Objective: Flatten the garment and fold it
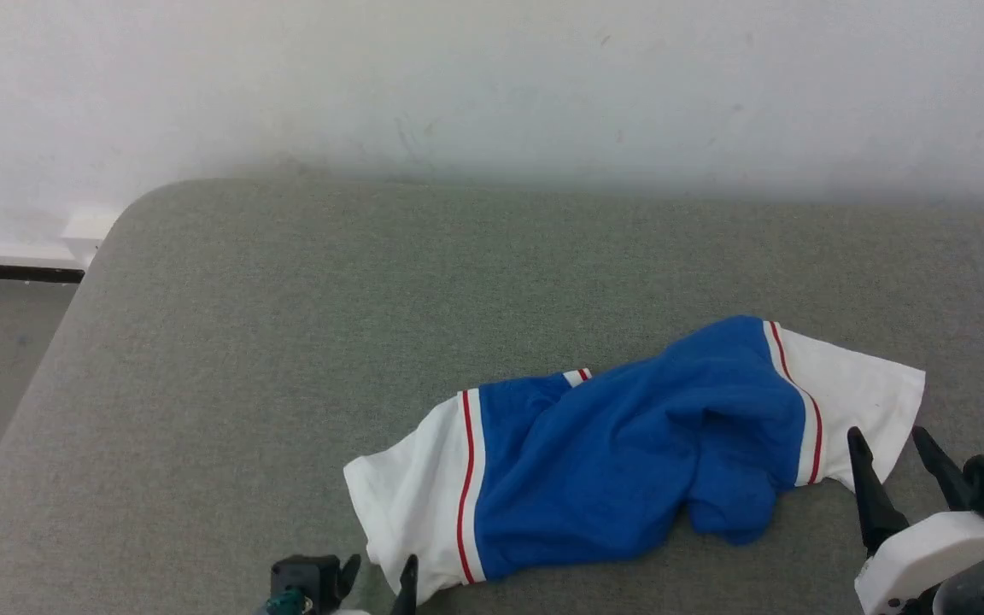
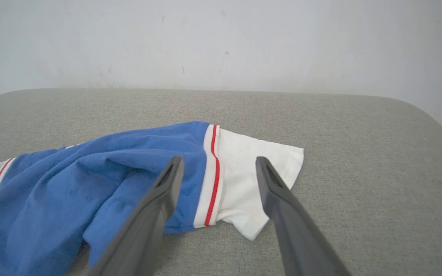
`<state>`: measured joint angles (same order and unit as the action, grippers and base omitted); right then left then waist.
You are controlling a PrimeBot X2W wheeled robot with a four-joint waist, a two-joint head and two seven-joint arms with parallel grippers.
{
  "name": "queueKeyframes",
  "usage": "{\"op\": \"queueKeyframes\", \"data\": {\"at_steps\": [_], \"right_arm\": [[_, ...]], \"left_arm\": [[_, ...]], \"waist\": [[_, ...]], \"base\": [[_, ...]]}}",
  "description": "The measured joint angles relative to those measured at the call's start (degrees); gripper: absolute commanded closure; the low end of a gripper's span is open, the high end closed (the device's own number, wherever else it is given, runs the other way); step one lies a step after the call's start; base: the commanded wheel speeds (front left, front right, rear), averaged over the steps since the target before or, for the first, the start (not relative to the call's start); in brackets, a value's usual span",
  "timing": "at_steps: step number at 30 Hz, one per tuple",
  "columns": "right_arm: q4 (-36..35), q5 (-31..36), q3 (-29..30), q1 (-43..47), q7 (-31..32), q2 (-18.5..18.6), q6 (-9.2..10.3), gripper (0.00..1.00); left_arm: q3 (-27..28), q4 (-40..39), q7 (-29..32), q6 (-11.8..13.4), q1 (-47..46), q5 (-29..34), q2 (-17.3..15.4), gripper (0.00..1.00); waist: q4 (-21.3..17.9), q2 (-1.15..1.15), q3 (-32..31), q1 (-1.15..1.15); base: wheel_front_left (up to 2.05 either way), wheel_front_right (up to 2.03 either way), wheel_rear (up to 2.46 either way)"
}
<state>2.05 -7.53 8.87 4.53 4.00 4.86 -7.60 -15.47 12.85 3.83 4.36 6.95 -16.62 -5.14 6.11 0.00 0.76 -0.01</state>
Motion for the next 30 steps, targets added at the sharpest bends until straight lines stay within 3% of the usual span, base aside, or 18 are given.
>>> {"op": "queueKeyframes", "data": {"at_steps": [6,13,16,28,29,30], "right_arm": [[-0.6,0.0,0.3,0.3,0.0,-0.2,0.00,0.00],[-1.9,0.0,-0.1,-0.4,0.5,0.2,0.00,0.00],[-2.6,-0.1,-0.1,-1.1,0.6,0.3,0.00,0.00],[-3.1,-0.1,0.1,-2.2,1.0,0.5,0.00,0.00],[-3.1,-0.1,0.2,-2.2,1.0,0.5,0.00,0.00],[-3.1,-0.1,0.3,-2.2,1.0,0.6,0.00,0.00]], "left_arm": [[2.4,-5.2,-1.4,-0.4,-2.2,-0.2,-3.2,0.00],[1.4,-3.3,10.9,-5.8,-10.2,-0.2,-10.4,0.00],[0.3,-1.2,15.2,-8.1,-13.4,-1.1,-11.6,0.00],[-3.1,6.1,23.4,-10.3,-21.3,-1.5,-14.8,0.00],[-3.5,6.1,24.2,-10.5,-21.8,-2.0,-15.1,0.29],[-3.9,6.1,24.7,-10.8,-22.2,-2.4,-15.3,0.89]], "waist": [[0.0,0.00,0.4,0.00],[-1.2,0.00,2.8,0.01],[-2.0,0.00,4.2,0.02],[-4.8,0.00,9.2,0.01],[-4.9,0.00,9.5,0.00],[-5.0,0.00,9.7,0.00]], "base": [[0.00,0.00,0.00],[0.00,0.00,0.00],[0.00,0.00,0.00],[0.00,0.00,0.00],[0.00,0.00,0.00],[0.00,0.00,0.00]]}}
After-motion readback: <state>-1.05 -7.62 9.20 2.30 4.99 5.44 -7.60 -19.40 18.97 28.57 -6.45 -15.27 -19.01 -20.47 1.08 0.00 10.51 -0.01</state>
